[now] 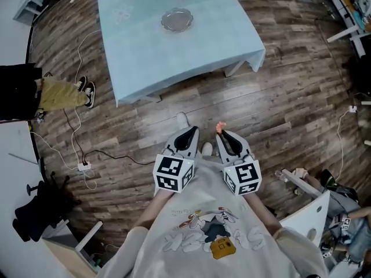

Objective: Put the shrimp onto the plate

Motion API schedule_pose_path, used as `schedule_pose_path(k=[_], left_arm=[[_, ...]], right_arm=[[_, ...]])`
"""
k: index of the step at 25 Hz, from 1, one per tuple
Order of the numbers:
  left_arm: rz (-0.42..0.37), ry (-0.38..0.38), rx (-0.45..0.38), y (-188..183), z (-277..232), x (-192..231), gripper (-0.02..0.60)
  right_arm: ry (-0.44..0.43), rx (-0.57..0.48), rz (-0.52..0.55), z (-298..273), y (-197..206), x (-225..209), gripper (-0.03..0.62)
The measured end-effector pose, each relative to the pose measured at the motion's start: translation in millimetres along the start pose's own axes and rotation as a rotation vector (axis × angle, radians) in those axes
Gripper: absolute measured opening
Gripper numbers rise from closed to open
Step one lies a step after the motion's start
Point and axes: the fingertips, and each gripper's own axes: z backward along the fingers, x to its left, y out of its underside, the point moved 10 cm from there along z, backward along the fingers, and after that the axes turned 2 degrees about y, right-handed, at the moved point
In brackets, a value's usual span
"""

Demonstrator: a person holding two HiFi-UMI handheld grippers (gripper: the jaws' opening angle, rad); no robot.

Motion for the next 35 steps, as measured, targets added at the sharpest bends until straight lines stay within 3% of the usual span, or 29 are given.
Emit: schedule_pose_path(k=[8, 13, 17, 21, 26, 30, 35], left_arm=[[-0.018, 0.025, -0.054, -73.0, -15.4, 85.7, 0.008], [-0.022, 0.06, -0.06, -95.6, -26.0, 133.3, 0.008], [-0.051, 0.097, -0.049, -99.4, -33.8, 154.9, 0.008], [0.002, 0.101, -0.054, -95.0, -29.5, 179.8, 0.008], [0.053, 0.066, -0.043, -85.6, -19.8, 199.6, 0.008], [0.028, 0.059, -0.062, -93.1, -26.5, 205.9, 0.008], [0.043, -0.004, -0.077, -106.1, -35.7, 214.5, 0.008]], right_arm=[[0.04, -0.039, 0.043, -76.6, -74.6, 10.9, 0.067], [0.073, -0.062, 0.05, -118.5, -101.7, 20.0, 0.067], [0.077, -0.055, 0.043, -143.2, -108.9, 28.1, 0.067], [0.075, -0.028, 0.065, -161.9, -117.0, 42.4, 0.067], [0.036, -0.01, 0.064, -178.4, -122.0, 54.3, 0.066], [0.004, -0.022, 0.083, -197.7, -133.0, 48.1, 0.066], [-0.047, -0.034, 0.098, -218.8, -149.2, 34.4, 0.066]])
